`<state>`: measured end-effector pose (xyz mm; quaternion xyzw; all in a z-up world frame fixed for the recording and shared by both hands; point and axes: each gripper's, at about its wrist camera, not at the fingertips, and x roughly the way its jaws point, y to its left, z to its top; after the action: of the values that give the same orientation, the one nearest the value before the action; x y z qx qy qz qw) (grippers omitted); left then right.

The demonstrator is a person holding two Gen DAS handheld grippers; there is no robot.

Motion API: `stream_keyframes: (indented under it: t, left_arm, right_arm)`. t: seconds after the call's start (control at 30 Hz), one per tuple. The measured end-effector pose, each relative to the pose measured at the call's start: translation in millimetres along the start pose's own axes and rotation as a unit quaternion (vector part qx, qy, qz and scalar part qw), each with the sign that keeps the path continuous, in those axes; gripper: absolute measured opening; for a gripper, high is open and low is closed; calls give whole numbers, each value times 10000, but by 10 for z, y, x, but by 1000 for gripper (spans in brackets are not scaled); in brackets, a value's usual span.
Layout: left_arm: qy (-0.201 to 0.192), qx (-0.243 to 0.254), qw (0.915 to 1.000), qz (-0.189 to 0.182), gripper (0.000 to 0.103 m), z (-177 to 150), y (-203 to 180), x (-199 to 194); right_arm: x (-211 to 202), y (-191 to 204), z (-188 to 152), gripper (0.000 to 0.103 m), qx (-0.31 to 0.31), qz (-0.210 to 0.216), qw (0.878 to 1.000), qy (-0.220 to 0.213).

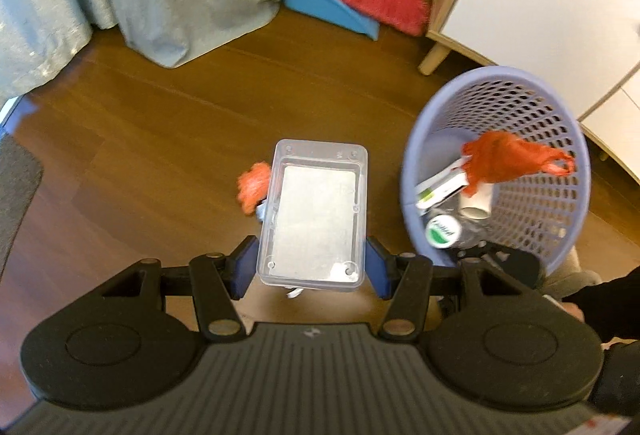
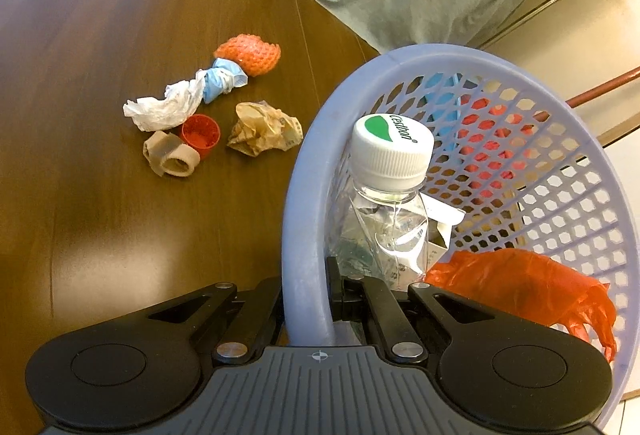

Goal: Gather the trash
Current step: 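Carry the clear box over the basket and release it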

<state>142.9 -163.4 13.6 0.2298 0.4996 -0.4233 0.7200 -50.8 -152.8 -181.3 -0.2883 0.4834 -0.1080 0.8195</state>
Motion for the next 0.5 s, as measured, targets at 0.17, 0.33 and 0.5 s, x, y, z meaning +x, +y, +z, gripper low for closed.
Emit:
stream_keyframes:
  t: [0.17,0.33,0.5]
  left_arm:
    - [0,90,9998,-188,51,17,-161,35]
    - [51,183,9992,-363,51,14,-270,90]
    - [62,343,9977,-587,51,20,-430,80]
  right_arm:
    - [9,10,2,0,7,1,10000,-12]
    - [9,14,8,0,28,21,10000,-12]
    - [6,10,10,0,68,30,10000,-15]
